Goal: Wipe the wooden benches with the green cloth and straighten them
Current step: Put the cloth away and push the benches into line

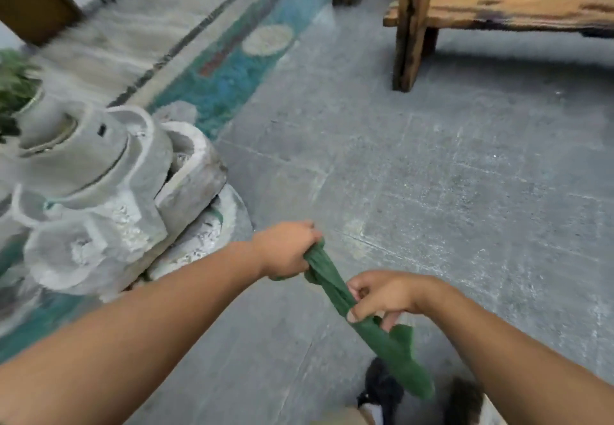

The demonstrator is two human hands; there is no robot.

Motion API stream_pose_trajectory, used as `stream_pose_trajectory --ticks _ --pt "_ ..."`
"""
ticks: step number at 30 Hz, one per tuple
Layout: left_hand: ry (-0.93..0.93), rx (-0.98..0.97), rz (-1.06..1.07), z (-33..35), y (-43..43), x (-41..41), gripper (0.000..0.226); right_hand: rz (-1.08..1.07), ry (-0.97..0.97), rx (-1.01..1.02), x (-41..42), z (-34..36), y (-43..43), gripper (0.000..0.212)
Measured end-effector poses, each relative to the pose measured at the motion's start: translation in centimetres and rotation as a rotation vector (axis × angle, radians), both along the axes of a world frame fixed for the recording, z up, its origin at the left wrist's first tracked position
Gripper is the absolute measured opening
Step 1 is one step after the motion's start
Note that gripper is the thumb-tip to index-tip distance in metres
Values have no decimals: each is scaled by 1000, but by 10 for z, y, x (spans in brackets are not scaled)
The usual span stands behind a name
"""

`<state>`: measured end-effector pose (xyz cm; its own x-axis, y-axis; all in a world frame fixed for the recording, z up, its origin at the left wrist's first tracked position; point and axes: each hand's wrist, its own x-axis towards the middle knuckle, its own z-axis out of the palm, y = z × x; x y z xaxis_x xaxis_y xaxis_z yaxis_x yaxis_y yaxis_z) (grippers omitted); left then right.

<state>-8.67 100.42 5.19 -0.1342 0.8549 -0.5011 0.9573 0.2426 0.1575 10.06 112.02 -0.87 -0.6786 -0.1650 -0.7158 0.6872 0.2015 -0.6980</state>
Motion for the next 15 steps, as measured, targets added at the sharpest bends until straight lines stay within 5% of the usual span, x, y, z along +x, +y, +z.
stream_pose_trajectory --ticks 4,10,15 --pt "112 178 79 81 -110 14 19 -23 87 8 10 62 -64 10" --pt "270 318 273 123 -261 40 22 36 473 850 -10 114 -157 11" --pt "194 340 589 136 -372 40 24 65 713 1034 -33 135 -241 18"
